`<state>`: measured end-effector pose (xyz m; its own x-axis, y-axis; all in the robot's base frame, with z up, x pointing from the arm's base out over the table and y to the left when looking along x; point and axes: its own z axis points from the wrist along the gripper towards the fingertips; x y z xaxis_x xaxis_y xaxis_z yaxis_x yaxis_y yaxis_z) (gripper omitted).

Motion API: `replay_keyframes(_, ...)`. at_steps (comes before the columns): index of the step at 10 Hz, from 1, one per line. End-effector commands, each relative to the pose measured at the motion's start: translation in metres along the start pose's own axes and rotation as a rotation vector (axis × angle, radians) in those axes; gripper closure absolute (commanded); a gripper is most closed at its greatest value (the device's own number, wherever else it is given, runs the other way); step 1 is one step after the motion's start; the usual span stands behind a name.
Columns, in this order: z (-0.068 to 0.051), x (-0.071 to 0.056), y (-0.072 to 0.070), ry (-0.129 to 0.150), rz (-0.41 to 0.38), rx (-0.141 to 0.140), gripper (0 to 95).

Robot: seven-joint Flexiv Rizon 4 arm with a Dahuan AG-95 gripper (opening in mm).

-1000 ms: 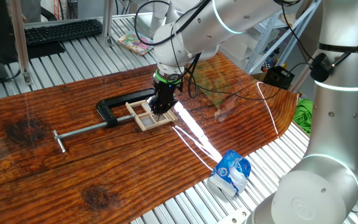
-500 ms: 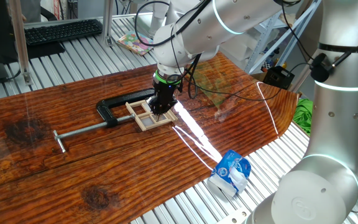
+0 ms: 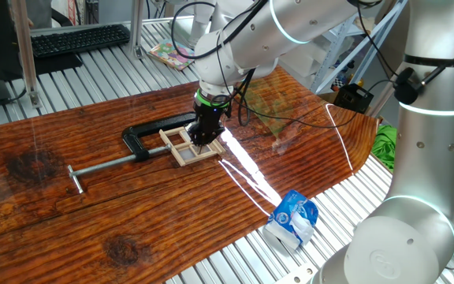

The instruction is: Open a sliding window

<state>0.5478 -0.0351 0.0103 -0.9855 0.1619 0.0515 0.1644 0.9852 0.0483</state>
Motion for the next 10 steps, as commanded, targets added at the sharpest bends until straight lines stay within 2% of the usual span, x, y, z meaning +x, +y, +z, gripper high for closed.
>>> replay_keyframes(1, 0.0003, 0.0002, 0.0007, 0.000, 0.007, 0.000, 95.0)
replay_keyframes(10, 0.0001, 0.0032, 0.0070, 0.002, 0.048, -0.003, 95.0)
